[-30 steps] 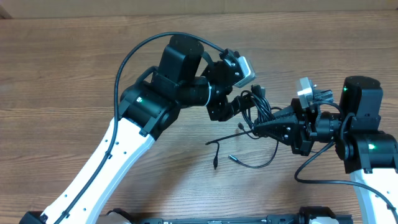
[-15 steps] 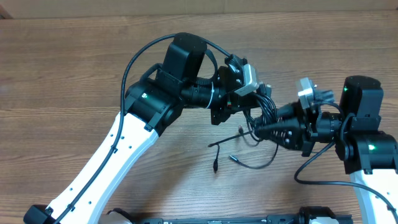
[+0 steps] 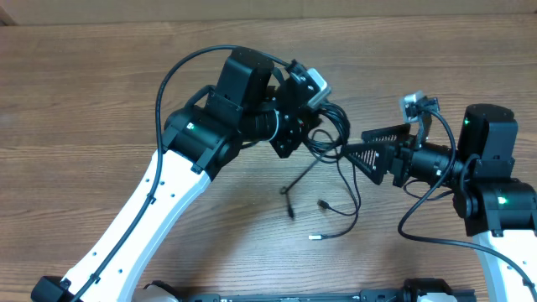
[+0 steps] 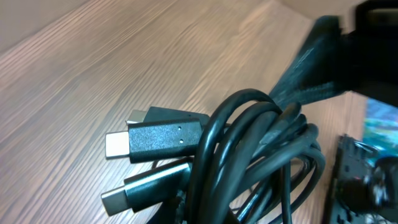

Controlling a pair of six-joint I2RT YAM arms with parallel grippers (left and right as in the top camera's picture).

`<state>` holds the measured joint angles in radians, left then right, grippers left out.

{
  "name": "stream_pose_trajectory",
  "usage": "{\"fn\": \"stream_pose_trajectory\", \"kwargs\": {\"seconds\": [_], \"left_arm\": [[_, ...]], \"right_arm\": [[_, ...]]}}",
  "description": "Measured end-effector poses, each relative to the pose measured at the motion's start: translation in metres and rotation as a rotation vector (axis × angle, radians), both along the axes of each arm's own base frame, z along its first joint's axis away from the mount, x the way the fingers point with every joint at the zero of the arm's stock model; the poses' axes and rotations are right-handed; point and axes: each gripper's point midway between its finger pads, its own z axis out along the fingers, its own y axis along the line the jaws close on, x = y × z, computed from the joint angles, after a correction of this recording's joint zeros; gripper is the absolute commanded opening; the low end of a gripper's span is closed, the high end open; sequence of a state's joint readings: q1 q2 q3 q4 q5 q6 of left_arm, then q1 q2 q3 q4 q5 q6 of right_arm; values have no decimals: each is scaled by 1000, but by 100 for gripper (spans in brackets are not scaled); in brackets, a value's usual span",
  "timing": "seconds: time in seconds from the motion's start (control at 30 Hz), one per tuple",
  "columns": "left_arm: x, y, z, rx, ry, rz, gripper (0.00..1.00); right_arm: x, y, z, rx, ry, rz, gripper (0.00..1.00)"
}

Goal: Untangle cables
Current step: 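Open the right gripper and release the bundle to the left gripper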

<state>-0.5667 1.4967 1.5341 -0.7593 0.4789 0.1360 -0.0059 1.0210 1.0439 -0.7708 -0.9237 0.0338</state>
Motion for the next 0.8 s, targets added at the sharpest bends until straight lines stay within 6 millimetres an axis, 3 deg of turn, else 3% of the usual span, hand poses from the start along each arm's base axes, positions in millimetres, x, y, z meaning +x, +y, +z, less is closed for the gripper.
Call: {"fn": "stream_pose_trajectory", "kwargs": {"seconds": [0.57, 0.8], "left_arm": [[17, 15, -8, 7, 102, 236, 4], [-8, -10, -6, -51, 204, 184, 4]], "right_arm": [[6, -9, -4, -45, 2, -77, 79], [-26, -11, 14, -52, -53, -87, 77]]}}
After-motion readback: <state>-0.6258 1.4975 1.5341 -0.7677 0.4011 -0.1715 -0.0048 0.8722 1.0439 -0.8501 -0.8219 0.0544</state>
